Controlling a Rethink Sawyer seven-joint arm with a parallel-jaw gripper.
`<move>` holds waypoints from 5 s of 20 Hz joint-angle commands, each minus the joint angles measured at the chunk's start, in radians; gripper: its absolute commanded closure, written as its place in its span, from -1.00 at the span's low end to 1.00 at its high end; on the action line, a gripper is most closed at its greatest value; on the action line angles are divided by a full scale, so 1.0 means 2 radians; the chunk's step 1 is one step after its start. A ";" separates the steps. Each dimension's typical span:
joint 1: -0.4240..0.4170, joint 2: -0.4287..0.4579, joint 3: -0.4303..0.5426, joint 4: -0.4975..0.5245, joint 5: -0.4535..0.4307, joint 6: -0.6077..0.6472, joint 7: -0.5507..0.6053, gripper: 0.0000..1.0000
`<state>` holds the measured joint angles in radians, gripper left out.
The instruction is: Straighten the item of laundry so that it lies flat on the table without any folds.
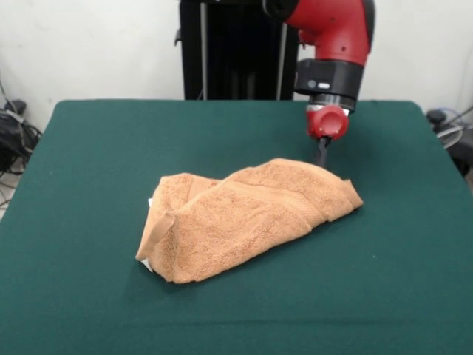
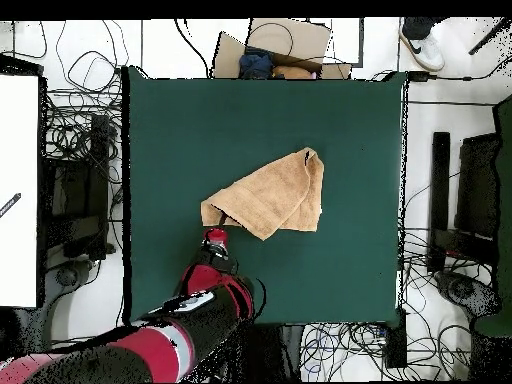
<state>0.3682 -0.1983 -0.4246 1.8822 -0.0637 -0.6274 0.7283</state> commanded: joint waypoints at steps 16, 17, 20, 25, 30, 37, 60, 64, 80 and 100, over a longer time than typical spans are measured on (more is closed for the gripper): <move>-0.041 -0.043 0.046 -0.046 -0.042 0.097 0.094 -1.00; -0.043 -0.044 0.046 -0.046 -0.044 0.098 0.093 -1.00; -0.052 -0.043 0.049 -0.052 -0.055 0.099 0.089 -1.00; -0.058 -0.040 0.051 -0.055 -0.063 0.093 0.092 -1.00; -0.057 -0.035 0.047 -0.054 -0.066 0.080 0.096 -1.00; -0.053 -0.038 0.047 -0.052 -0.063 0.084 0.099 -1.00; -0.029 -0.044 0.041 -0.039 -0.040 0.092 0.107 -1.00; -0.029 -0.036 0.040 -0.042 -0.039 0.083 0.109 -1.00; -0.050 -0.044 0.049 -0.055 -0.060 0.101 0.100 -1.00; -0.051 -0.044 0.041 -0.056 -0.065 0.090 0.095 -1.00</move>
<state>0.2858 -0.2869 -0.4249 1.8550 -0.1759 -0.5296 0.7283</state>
